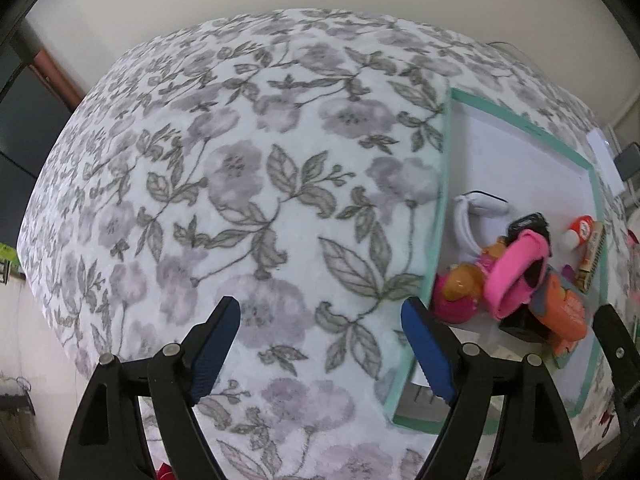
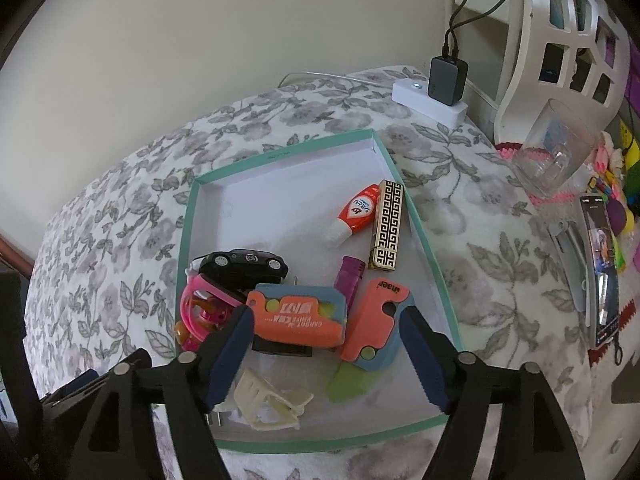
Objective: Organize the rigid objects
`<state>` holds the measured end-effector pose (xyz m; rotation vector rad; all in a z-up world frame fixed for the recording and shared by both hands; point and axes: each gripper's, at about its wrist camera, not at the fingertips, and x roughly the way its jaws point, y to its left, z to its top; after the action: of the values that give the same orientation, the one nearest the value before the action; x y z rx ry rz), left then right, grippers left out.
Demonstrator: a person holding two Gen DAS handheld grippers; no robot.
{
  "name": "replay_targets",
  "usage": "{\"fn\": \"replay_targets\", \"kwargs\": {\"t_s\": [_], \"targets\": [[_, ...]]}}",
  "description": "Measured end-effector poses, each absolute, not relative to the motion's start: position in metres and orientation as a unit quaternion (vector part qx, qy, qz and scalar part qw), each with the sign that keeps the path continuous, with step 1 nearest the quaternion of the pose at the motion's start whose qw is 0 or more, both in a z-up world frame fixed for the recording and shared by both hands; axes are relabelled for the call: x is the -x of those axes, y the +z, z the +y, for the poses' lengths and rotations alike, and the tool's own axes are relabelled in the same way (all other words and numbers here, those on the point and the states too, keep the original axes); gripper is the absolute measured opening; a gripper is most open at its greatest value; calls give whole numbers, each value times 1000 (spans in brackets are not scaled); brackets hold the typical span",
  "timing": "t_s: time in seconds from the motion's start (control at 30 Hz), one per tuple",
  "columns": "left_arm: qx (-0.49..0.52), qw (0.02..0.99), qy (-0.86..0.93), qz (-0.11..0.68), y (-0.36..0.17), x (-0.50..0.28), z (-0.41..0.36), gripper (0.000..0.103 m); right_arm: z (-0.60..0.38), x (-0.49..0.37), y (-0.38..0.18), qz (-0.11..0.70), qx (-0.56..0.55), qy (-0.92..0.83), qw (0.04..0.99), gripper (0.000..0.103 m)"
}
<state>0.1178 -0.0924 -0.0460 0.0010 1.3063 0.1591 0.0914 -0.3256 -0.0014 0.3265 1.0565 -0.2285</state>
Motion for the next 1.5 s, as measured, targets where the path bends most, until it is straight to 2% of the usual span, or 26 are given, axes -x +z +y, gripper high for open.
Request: {"fn": "replay_targets", "kwargs": {"t_s": [0.07,0.13,0.23,0.33,0.93,1.5], "targets": [[-1,789,83,608,-48,-119,-90,86,-324,-91,-1,500,-151,-107,846,86],[-2,789,91,608,-49,-120,-87,94,-322,-92,-2,499,-147,-106,847,91],[-6,791,102,603,-49,-121,-83,94,-320,-92,-2,497,-140,-104,850,93],[-7,792,112,600,-48,-123,-78,94,-318,-92,-2,496,-132,-103,852,103],[-40,821,85,563,-14,-100,-74,94,-299,-71,9,484,-112,-87,864,103],[-12,824,60,563,-6,-59,-50,94,-293,-36,8,493,-123,-81,858,103]]}}
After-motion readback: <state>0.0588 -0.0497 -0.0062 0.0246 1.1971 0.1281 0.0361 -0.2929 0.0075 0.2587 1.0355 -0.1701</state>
